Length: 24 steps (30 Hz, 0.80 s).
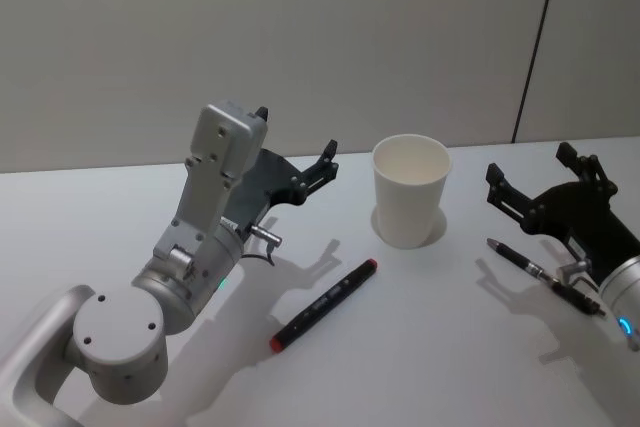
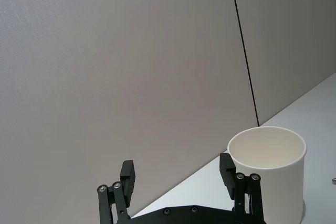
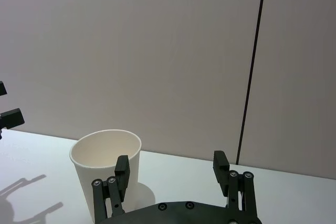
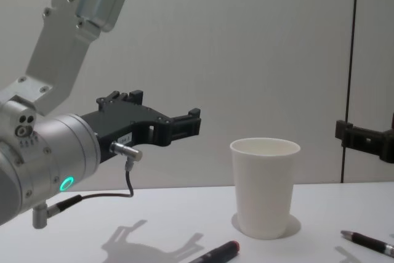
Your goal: Place the pen into the pen holder.
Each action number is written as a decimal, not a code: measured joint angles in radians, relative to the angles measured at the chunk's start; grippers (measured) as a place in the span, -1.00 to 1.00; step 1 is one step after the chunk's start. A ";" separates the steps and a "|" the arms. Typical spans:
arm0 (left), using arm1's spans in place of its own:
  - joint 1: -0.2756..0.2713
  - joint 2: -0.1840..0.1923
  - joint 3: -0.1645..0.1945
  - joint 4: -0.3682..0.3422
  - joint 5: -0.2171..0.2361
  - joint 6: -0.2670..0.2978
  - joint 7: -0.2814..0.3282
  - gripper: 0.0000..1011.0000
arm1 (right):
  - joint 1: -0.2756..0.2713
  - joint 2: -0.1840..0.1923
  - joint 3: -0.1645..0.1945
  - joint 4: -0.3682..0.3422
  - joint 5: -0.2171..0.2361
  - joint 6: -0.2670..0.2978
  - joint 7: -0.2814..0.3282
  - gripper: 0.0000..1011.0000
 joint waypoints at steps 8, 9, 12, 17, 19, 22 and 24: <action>0.000 0.000 0.000 0.000 0.000 0.000 0.000 0.98 | 0.000 0.000 0.000 0.000 0.000 0.000 0.000 0.98; 0.000 0.000 0.000 0.000 0.000 0.000 0.000 0.98 | 0.000 0.000 0.000 0.000 0.000 0.000 0.000 0.98; 0.000 0.000 0.000 0.000 0.000 0.000 0.000 0.98 | 0.000 0.000 0.000 0.000 0.000 0.000 0.000 0.98; 0.000 0.000 0.000 0.000 0.000 0.000 0.000 0.98 | 0.000 0.000 0.000 0.000 0.000 0.000 0.000 0.98; 0.000 0.000 0.000 0.000 0.000 0.000 0.000 0.98 | 0.000 0.000 0.000 0.000 0.000 0.000 0.000 0.98; 0.000 0.000 0.000 0.000 0.000 0.000 0.000 0.98 | 0.000 0.000 0.000 0.000 0.000 0.000 0.000 0.98; 0.000 0.000 0.000 0.000 0.000 0.000 0.000 0.98 | 0.000 0.000 0.000 0.000 0.000 0.000 0.000 0.98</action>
